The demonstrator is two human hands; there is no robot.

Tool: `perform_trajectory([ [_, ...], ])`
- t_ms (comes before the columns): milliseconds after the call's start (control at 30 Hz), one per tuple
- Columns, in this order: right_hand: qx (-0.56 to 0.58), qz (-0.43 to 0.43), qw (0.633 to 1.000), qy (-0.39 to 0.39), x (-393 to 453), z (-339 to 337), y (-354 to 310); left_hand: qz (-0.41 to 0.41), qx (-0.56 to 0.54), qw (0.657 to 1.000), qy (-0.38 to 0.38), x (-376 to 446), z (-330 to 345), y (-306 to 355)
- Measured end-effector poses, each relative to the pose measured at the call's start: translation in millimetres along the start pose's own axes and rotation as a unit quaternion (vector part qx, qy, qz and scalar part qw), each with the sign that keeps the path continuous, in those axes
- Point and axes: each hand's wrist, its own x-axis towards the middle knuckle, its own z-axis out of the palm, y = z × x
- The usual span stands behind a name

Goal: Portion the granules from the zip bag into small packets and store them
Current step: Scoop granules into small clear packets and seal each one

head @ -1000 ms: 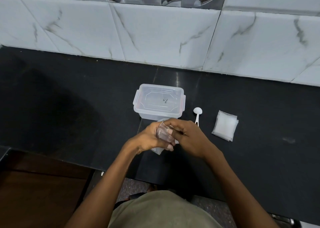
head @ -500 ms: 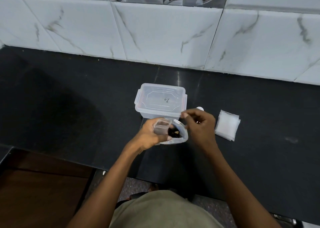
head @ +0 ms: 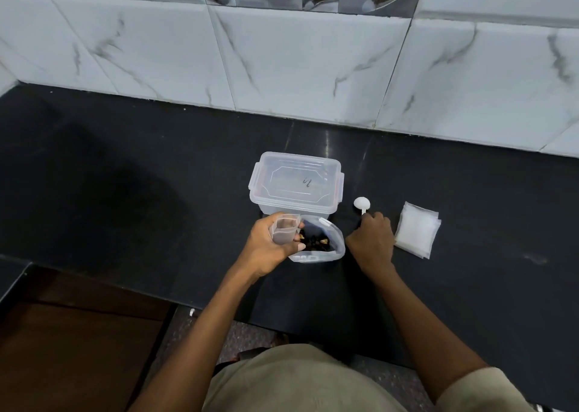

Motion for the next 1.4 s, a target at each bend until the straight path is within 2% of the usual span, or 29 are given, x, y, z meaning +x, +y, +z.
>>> perform_trajectory([
  [233, 0.073, 0.032, 0.996, 0.05, -4, -6, 10, -0.033, 0.005, 0.997, 0.073, 1, -1, -11],
  [367, 0.16, 0.042, 0.982, 0.086, -14, -16, 11, -0.033, 0.015, 0.995, 0.093, 1, 1, -15],
  [500, 0.243, 0.023, 0.964, 0.106, -30, -33, 0, -0.041, 0.023, 0.994, 0.103, 2, 6, -16],
  [567, 0.262, -0.023, 0.961, 0.09, -40, -43, -4, -0.039, 0.044, 0.99, 0.129, 2, 9, -15],
  [700, 0.254, -0.138, 0.955, 0.071, -57, -54, -8, -0.07, 0.114, 0.974, 0.185, 5, 14, -14],
  [867, 0.158, -0.233, 0.956, 0.082, -72, -46, -14, -0.11, 0.164, 0.965, 0.174, 5, 22, -24],
  [967, 0.146, -0.244, 0.955, 0.084, -79, -43, -19, -0.143, 0.171, 0.962, 0.154, 5, 28, -25],
  [1100, 0.158, -0.278, 0.941, 0.108, -84, -46, -21, -0.163, 0.181, 0.956, 0.164, 8, 31, -25],
  [1167, 0.153, -0.281, 0.943, 0.093, -84, -44, -22, -0.167, 0.166, 0.957, 0.167, 9, 32, -24],
  [1400, 0.117, -0.206, 0.968, 0.083, -73, -30, -22, -0.185, 0.089, 0.963, 0.176, 10, 34, -29],
])
